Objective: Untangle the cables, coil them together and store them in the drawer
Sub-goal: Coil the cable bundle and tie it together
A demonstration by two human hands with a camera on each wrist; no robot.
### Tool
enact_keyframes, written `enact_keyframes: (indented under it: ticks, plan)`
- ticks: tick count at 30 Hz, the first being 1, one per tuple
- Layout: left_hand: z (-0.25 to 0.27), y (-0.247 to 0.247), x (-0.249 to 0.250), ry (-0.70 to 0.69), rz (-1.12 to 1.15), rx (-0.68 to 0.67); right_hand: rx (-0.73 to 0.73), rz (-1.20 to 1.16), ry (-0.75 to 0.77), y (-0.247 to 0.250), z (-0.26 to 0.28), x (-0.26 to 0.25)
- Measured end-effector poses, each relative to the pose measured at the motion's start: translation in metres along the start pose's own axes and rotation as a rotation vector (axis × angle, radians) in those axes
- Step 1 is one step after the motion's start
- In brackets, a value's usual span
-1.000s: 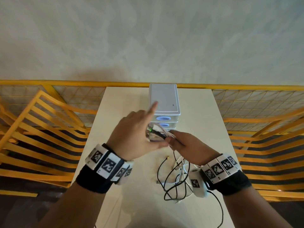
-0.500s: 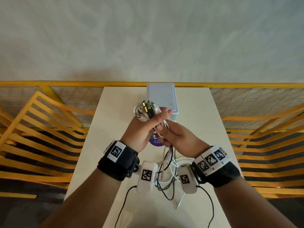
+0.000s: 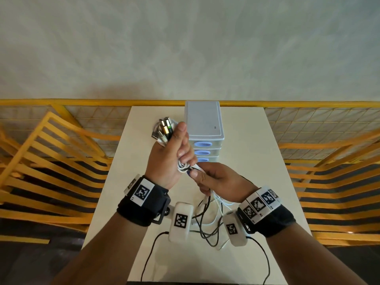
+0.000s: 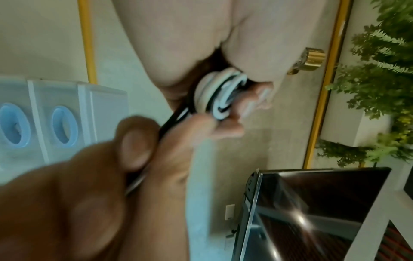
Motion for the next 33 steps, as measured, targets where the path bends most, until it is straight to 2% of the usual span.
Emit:
enact_keyframes:
  ticks: [3, 11, 17, 21, 23, 26, 33]
  plan:
    - [-0.002, 0.011, 0.006, 0.004, -0.018, 0.013, 0.001, 0.127, -0.035, 0.001, 0.003, 0.012]
    - [-0.005, 0.033, 0.023, -0.049, -0.186, 0.106, 0.044, 0.222, -0.090, 0.004, 0.010, 0.018]
    - [-0.005, 0.040, 0.049, -0.070, -0.344, 0.134, 0.007, 0.125, -0.196, 0.005, 0.015, 0.023]
    - [0.003, 0.032, 0.042, -0.072, -0.826, -0.020, -0.039, 0.237, -0.207, 0.007, 0.018, 0.022]
    - [0.007, 0.028, 0.036, -0.125, -1.076, -0.084, -0.057, 0.334, -0.181, 0.007, 0.018, 0.021]
    - [0.010, 0.022, 0.029, -0.243, -1.306, -0.200, -0.052, 0.393, -0.176, 0.006, 0.016, 0.019]
    - [0.019, 0.011, 0.005, -0.244, -1.772, -0.463, -0.039, 0.208, -0.280, 0.013, 0.008, 0.017]
Point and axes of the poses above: each hand's wrist, its own z-axis away from the middle knuckle, its own y-axis out of the back of the hand, x = y × z, the point moved 6 cm from there along -z, towards the middle knuckle, and after that the axes turned 3 degrees about -z, right-handed, at the moved point
